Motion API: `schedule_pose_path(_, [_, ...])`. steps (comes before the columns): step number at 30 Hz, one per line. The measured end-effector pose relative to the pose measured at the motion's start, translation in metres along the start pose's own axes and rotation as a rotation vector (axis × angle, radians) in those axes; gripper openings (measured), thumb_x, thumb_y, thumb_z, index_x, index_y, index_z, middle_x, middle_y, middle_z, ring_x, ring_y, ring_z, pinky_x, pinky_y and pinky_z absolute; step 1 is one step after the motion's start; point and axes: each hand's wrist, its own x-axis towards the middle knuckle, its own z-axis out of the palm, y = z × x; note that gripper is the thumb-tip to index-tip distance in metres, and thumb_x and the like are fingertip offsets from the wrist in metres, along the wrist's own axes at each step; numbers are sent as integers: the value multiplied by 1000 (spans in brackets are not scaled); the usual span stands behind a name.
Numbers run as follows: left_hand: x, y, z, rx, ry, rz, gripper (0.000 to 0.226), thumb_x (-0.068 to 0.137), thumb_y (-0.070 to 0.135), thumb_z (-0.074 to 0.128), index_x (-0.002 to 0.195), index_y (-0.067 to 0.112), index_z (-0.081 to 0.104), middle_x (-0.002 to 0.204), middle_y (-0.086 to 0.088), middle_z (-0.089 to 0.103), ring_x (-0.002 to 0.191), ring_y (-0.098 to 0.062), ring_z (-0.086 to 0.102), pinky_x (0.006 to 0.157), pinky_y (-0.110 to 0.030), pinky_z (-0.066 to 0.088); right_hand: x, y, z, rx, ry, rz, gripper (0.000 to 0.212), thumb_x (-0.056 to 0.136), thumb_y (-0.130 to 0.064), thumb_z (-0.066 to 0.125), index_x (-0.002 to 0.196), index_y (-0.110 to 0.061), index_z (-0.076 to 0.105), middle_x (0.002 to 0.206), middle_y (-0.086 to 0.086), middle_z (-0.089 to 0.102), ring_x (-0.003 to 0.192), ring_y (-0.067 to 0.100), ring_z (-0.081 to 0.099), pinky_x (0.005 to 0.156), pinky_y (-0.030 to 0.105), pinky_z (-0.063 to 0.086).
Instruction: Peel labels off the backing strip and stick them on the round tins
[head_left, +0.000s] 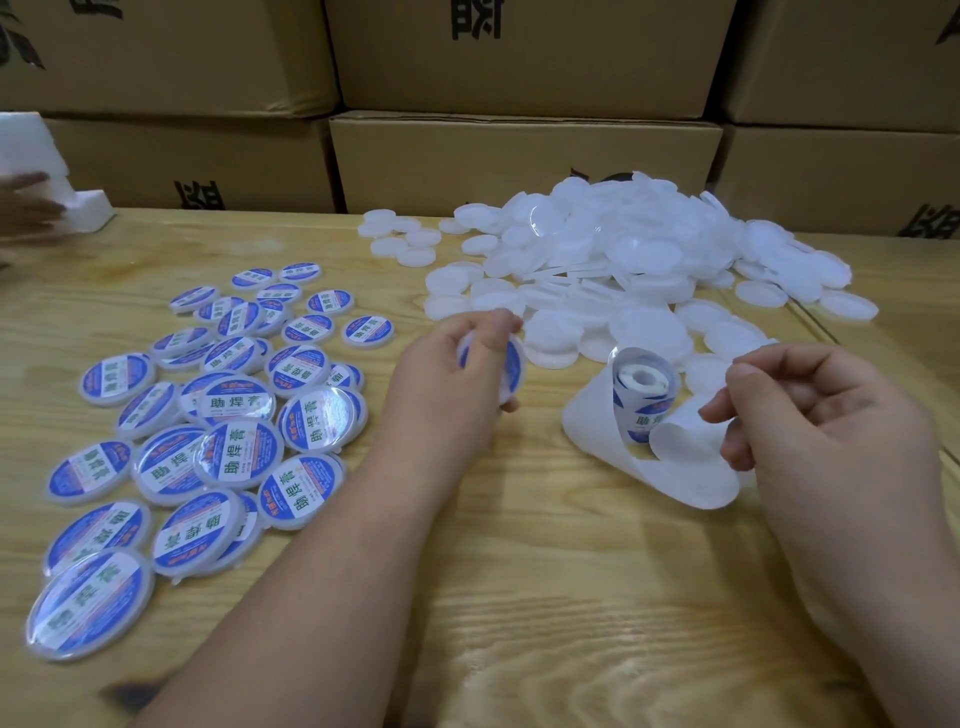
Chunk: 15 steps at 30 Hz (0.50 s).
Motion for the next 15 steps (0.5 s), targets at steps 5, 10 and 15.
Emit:
schedule_pose_path(5, [11, -5, -33, 161, 208, 98, 17, 80, 48, 81, 89, 34, 76, 80, 31, 70, 83, 5, 67, 70, -15, 50, 7, 4, -8, -58, 82, 14, 32, 85, -49, 60, 80, -18, 62, 61, -6, 61, 49, 9, 48, 47, 18, 44])
schedule_pose_path(10, [19, -5, -65, 369, 370, 47, 18, 79, 54, 79, 82, 37, 75, 76, 30, 68, 78, 3, 65, 68, -27, 51, 10, 9, -8, -110, 77, 34, 33, 85, -49, 61, 78, -16, 59, 59, 1, 47, 56, 18, 46, 58, 30, 40])
schedule_pose_path(15, [26, -13, -87, 819, 497, -122, 21, 86, 57, 68, 94, 37, 71, 113, 4, 68, 112, -27, 59, 96, -44, 44, 9, 13, -6, -128, 75, 7, 25, 90, -53, 62, 79, -31, 66, 55, -2, 51, 49, 7, 47, 55, 27, 40])
